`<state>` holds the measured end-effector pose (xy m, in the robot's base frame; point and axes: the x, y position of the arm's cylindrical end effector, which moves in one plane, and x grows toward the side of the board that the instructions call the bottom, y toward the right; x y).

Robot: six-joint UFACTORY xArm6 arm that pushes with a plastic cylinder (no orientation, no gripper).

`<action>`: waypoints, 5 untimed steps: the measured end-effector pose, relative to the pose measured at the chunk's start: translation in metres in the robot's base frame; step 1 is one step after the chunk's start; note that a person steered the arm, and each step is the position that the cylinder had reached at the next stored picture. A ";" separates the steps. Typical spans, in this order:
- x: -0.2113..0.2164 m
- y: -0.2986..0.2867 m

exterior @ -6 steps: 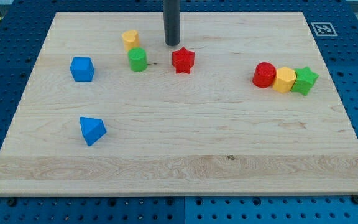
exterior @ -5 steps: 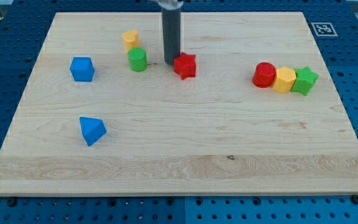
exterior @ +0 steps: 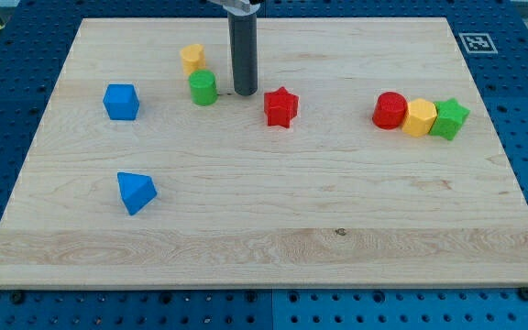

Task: Push red star slightly down

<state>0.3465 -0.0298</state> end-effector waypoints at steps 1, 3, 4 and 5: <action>0.004 0.050; 0.004 0.056; 0.008 0.056; 0.050 0.057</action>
